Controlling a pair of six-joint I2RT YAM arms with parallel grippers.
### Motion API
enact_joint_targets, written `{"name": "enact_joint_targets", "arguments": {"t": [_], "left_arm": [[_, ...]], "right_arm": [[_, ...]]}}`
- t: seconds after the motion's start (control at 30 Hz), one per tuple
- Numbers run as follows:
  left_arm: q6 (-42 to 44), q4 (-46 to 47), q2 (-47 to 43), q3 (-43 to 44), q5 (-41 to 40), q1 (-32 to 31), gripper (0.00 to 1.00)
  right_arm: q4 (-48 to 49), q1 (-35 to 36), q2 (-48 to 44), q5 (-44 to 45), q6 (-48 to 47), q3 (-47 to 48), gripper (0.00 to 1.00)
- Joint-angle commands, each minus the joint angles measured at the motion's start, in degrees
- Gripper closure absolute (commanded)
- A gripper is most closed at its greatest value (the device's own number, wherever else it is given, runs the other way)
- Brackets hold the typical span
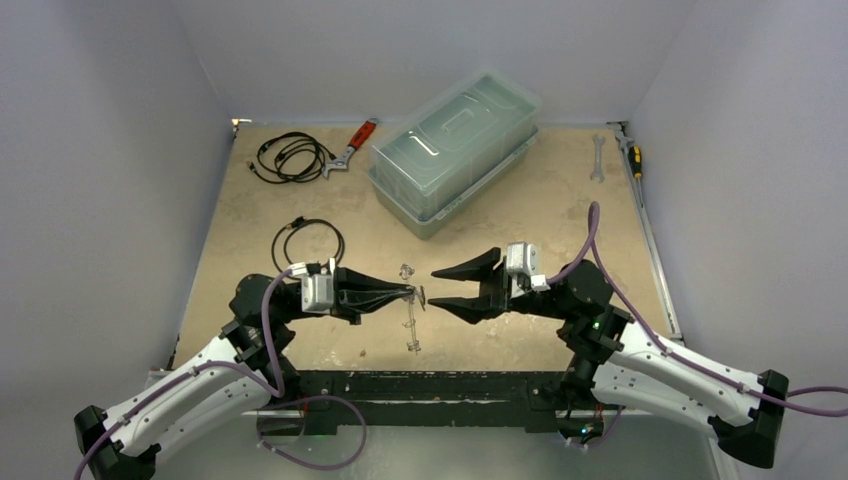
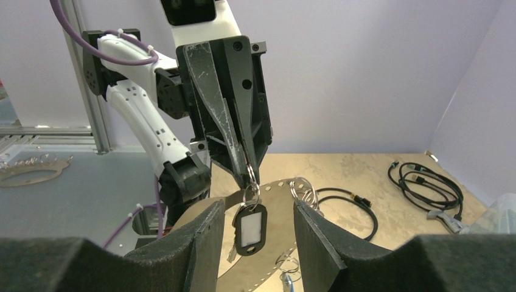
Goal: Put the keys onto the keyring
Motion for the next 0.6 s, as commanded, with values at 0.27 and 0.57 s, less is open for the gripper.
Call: {"name": "enact_joint_targets", "arguments": {"t": [0.27,0.57], "left_arm": [[-1.6,3.6,1.3,0.8,4.5,0.5,1.0],[-1.8,3.5,1.3,0.9,4.7,0.7,1.0]], "right_arm": [[-1.3,0.2,1.8,0.0,-1.8,4.7,0.63],[-4.4,0.2,3.6,-2.0,-3.8,5.9,0.72]]}}
